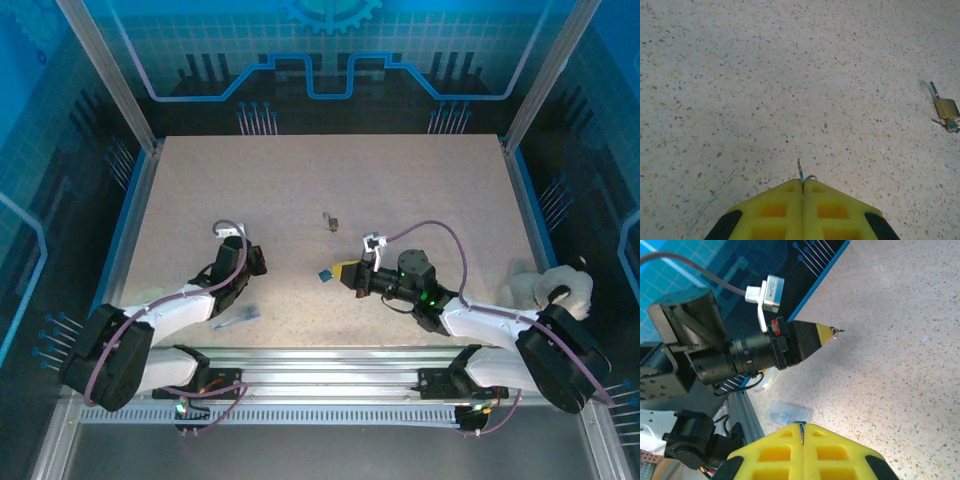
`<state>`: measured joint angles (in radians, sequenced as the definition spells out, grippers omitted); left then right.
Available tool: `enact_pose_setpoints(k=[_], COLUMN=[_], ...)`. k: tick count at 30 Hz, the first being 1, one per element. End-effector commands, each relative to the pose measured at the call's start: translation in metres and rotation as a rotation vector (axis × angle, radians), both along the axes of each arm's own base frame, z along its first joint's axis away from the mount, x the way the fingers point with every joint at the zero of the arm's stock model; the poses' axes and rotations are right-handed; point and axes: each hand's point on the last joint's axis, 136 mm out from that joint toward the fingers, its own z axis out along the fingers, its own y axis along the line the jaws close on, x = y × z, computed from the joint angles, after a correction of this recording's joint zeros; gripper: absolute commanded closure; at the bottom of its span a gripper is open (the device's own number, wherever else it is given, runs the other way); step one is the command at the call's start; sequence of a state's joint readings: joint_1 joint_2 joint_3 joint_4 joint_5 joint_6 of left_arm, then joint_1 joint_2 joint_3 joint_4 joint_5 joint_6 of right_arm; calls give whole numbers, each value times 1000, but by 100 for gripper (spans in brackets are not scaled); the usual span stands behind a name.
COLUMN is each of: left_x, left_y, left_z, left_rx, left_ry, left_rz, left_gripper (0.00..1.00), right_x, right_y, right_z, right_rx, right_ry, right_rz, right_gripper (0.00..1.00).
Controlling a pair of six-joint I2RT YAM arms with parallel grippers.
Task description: Lock with the key
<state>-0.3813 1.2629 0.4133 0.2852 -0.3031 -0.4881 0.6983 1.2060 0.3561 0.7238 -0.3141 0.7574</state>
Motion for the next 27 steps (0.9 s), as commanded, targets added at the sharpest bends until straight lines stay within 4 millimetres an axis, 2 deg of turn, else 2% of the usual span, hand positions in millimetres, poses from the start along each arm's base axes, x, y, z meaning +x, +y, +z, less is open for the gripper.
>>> enact_pose_setpoints(k=[1,8,27], left_x=[15,21,31], left_y=[-1,1,3], left_z=[10,-10,-33], left_rx=[-9,0,6], left_ry=[-39,22,51], left_rz=[20,54,107], left_gripper=[100,100,100], right_x=[2,-2,-7], right_y=[6,11,17], right_z=[19,20,19], right_rx=[-2,-20,-47], right_ry=[-76,-95,-117], right_rz=[4,20,39], right_gripper=[100,100,100])
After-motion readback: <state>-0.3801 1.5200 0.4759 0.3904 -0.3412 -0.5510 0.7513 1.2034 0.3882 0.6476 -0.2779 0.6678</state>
